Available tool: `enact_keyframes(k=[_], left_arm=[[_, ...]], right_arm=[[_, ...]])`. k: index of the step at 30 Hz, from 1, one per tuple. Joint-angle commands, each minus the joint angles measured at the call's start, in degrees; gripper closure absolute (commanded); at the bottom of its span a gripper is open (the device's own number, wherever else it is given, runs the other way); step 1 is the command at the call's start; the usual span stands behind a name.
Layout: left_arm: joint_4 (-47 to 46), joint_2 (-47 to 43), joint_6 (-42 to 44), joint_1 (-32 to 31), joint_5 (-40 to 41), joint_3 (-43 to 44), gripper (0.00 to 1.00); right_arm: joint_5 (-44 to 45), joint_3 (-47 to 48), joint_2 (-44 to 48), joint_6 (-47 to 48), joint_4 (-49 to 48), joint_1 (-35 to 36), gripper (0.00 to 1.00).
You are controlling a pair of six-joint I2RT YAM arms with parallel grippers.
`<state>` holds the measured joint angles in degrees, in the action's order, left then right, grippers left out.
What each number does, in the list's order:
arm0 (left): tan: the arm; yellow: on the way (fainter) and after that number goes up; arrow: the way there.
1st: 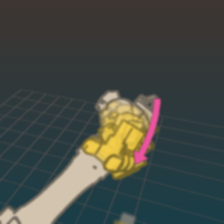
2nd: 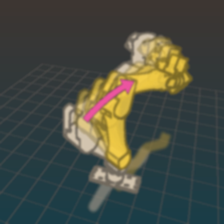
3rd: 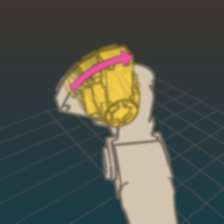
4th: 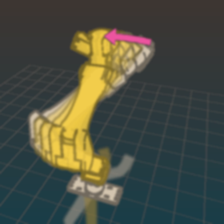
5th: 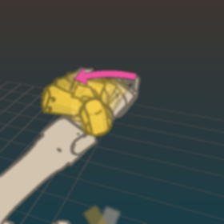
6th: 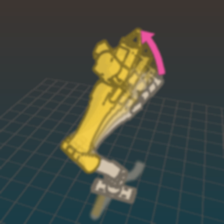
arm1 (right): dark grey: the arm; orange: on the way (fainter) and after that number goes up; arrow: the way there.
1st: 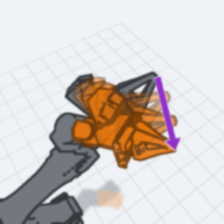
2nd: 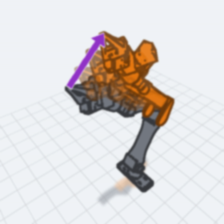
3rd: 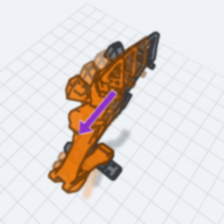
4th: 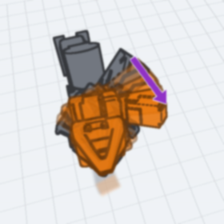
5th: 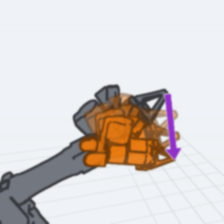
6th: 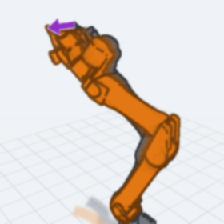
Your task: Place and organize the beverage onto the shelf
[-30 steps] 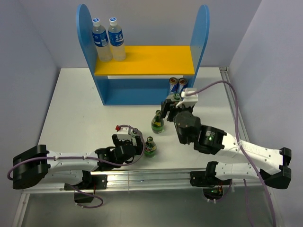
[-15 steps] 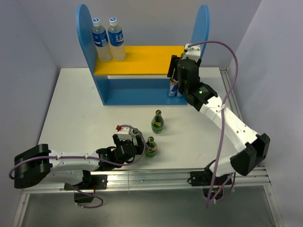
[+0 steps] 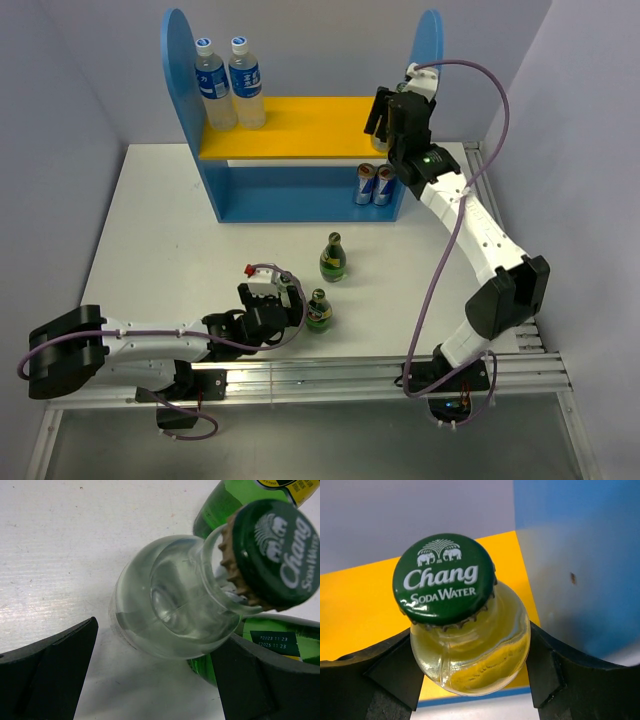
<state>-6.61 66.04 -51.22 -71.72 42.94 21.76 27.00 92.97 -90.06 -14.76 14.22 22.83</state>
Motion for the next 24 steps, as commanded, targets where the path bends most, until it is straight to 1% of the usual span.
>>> enact_keyframes(k=[1,10,11,12,13,14,15,17,18,19,24], left_arm=[[-2.2,-0.2,0.2,-0.3,0.7,1.4,0.03],[-2.0,-0.9,-0.6,-0.3,0.6,0.5,0.03],[-2.0,-1.3,-0.5,-0.3,0.6,0.3,0.03],[-2.0,-1.4,-0.5,-0.3,0.7,0.2,0.03],[-2.2,-1.5,-0.4,-0.3,0.6,0.1,0.03],[-2.4,-1.4,-0.3,-0.3,0.6,0.0,0.03],[-2.5,-1.4,-0.4,-0.3,0.6,0.0,0.03],[-2.8,-1.0,-0.3,-0.3,0.5,0.0,0.03],[-3.2,-0.7,-0.2,-0.3,0.4,0.0,0.03],[-3.4,-0.2,-0.1,-0.3,0.2,0.1,0.03],[-4.3,0.8,0.2,-0.3,0.0,0.4,0.03]], right_arm=[[-1.8,5.6,-2.9,-1.1,-3.8,-0.7,1.0],[-1.8,9.1,-9.6,-1.4,-1.7,-1.0,1.0],[-1.8,9.3,-10.0,-1.5,-1.0,-1.0,0.98],[-1.5,9.8,-10.4,-1.4,-0.8,-1.0,0.82],[-1.4,9.9,-11.0,-1.3,-0.4,-1.0,0.73],[-1.5,9.8,-11.2,-1.4,-0.2,-1.0,0.65],[-1.6,9.1,-11.3,-1.3,-0.4,-1.0,0.49],[-1.7,8.0,-11.3,-1.6,-0.6,-1.0,0.32],[-1.7,7.8,-11.4,-1.5,-0.7,-1.0,0.28],[-1.6,7.6,-11.4,-1.6,-0.8,-1.0,0.26],[-1.7,5.6,-11.1,-1.5,-1.2,-1.0,0.22]])
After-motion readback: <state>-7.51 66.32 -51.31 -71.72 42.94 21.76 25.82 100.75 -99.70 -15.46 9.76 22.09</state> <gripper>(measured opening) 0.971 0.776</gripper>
